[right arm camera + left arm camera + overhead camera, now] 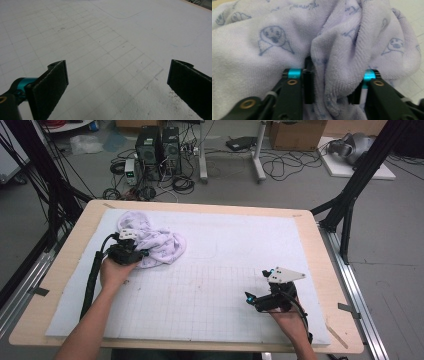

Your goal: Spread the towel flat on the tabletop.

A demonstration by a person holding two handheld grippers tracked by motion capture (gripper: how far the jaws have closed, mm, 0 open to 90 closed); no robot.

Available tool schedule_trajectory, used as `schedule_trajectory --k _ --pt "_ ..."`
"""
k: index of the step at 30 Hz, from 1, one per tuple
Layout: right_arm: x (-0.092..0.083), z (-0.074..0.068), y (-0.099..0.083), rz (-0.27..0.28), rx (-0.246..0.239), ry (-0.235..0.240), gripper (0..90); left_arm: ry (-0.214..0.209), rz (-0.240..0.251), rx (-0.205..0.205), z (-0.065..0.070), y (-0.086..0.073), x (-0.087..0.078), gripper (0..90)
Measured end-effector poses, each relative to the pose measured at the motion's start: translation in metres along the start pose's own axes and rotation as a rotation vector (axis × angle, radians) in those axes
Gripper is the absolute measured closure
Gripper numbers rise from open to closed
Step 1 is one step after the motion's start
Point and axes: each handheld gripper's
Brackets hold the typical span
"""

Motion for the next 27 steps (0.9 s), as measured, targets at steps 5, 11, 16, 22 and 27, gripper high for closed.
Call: schedule_trajectory --k 5,11,16,22,27 --pt "0.002 -0.003 0.001 -0.011 -0.008 0.007 2.3 -0.026 0.012 -0.015 0.0 0.002 -0.008 78.4" --pt "0.002 -0.001 0.0 -0.012 0.003 0.009 2.4 -0.108 0.065 -0.039 0.001 0.008 -0.029 79.5" --pt "0.003 0.0 0.0 -0.014 0.004 0.006 2.4 -0.143 0.103 -0.019 0.01 0.016 -0.053 79.5" --pt "0.002 0.0 0.0 -0.011 0.0 0.006 2.4 -0.147 0.144 0.074 0.034 0.025 -0.077 79.3" --pt "0.001 0.0 0.0 -0.005 0.001 0.007 2.4 -0.217 0.158 0.114 0.059 0.025 -0.088 79.4"
Point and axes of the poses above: each handheld gripper's, and its own axes: x roughly forward along the jaws, y roughly out of its top, z roughly to its right, and after that the axes turned 11 degrees about x, right-handed
